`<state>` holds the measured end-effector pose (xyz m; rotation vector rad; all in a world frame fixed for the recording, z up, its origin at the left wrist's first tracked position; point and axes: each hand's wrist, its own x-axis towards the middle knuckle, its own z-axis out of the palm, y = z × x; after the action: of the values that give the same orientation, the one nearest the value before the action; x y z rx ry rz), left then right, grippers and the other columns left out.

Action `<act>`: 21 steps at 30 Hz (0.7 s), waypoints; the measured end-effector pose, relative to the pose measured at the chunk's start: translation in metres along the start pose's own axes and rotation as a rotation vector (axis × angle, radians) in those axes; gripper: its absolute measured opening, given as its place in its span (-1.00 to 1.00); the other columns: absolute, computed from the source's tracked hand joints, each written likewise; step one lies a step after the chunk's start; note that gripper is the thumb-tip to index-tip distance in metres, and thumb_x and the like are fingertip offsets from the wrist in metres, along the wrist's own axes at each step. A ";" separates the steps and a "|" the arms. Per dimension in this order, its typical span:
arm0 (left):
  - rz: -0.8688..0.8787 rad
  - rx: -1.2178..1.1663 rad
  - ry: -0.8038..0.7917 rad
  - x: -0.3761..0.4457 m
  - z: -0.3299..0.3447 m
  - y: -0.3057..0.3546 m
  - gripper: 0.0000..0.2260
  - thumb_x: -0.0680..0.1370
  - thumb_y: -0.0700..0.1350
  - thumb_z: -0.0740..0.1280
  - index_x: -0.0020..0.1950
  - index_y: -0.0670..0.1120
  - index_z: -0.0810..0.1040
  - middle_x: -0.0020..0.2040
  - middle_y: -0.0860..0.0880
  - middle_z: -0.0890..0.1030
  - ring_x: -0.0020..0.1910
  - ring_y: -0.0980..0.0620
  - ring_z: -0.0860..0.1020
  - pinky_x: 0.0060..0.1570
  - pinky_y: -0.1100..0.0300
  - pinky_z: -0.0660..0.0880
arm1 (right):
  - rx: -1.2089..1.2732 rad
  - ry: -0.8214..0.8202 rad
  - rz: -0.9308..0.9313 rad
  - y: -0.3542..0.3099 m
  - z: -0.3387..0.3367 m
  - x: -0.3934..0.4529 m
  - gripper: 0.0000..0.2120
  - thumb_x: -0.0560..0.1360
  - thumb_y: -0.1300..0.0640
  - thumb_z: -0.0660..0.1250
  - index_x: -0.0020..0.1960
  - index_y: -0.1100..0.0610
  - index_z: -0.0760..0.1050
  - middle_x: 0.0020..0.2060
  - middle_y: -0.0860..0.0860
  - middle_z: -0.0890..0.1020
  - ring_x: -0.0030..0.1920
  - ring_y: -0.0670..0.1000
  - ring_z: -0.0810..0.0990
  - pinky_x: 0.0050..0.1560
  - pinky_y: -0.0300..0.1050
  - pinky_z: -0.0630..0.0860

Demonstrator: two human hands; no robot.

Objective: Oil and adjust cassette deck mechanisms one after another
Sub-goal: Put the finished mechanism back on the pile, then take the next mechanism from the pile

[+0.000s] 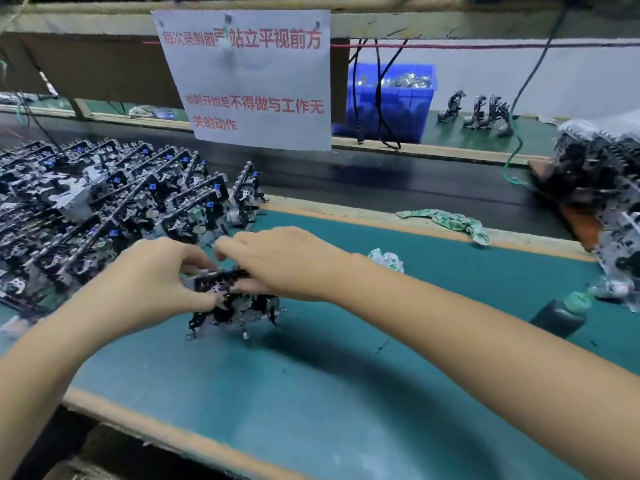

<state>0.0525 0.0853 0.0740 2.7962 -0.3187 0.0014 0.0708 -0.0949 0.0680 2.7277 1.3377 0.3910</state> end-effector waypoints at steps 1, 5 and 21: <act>0.066 -0.015 -0.023 0.002 0.003 0.019 -0.74 0.24 -0.03 0.54 -0.24 0.21 0.52 -0.51 0.24 0.51 -0.34 0.32 0.51 -0.32 0.42 0.35 | 0.039 -0.025 0.074 0.007 -0.007 -0.022 -0.65 0.57 -0.12 0.18 0.25 0.07 0.33 0.10 -0.02 0.53 0.08 0.07 0.54 -0.16 -0.08 0.34; 0.287 -0.138 -0.075 0.006 0.031 0.097 -0.78 0.25 -0.01 0.48 -0.26 0.22 0.48 -0.35 0.35 0.58 -0.34 0.32 0.53 -0.30 0.38 0.43 | 0.065 -0.076 0.349 0.028 -0.037 -0.104 -0.69 0.45 -0.19 0.33 0.00 0.03 0.46 -0.10 -0.03 0.61 -0.05 0.06 0.52 -0.25 -0.08 0.27; 1.111 -0.119 0.358 -0.025 0.187 0.194 -0.69 0.55 0.14 0.26 0.09 -0.06 0.56 0.19 -0.10 0.56 0.20 -0.06 0.46 0.15 0.11 0.41 | -0.267 0.326 0.472 -0.026 0.044 -0.323 -0.80 0.50 0.05 0.35 -0.26 0.10 0.51 -0.35 -0.02 0.51 -0.30 0.03 0.47 -0.09 -0.12 0.49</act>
<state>-0.0212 -0.1481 -0.0416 2.0820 -1.6112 0.6821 -0.1270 -0.3311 -0.0409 2.7976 0.6011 1.0035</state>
